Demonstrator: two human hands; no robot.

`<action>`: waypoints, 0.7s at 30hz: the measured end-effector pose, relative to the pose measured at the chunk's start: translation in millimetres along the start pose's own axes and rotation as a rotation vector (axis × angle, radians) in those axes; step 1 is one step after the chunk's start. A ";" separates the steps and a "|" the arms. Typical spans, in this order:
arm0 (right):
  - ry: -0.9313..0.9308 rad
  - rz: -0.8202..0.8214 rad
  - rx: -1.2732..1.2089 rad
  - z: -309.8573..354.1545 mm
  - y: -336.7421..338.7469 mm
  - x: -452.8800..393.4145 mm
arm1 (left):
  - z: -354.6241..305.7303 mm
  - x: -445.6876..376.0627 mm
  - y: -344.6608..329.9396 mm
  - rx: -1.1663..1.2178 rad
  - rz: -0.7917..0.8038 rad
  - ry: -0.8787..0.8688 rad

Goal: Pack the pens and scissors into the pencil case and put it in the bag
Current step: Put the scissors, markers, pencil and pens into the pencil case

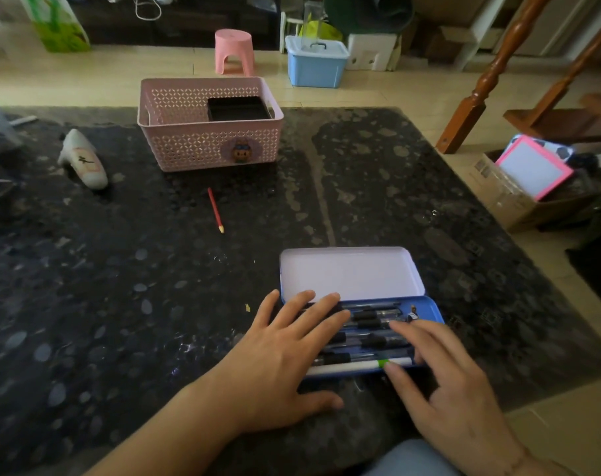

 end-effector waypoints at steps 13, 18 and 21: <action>0.250 0.200 0.131 129.3 -79.4 -169.6 | -9.2 -7.8 -26.7 -0.206 -0.043 -0.155; 0.025 0.452 0.409 164.3 -182.0 -225.5 | -10.6 -12.1 -24.0 -0.148 -0.029 -0.220; -0.024 0.423 0.535 163.2 -210.7 -235.9 | -11.3 -12.9 -19.5 -0.132 0.026 -0.208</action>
Point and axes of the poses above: each hand's wrist, its own x-axis away from the middle knuckle, its own y-axis out of the back of the hand, z = x × y, the point moved 9 cm from there along -x, towards the middle knuckle, and after that the axes turned 8 degrees about -y, right-handed, at the moved point
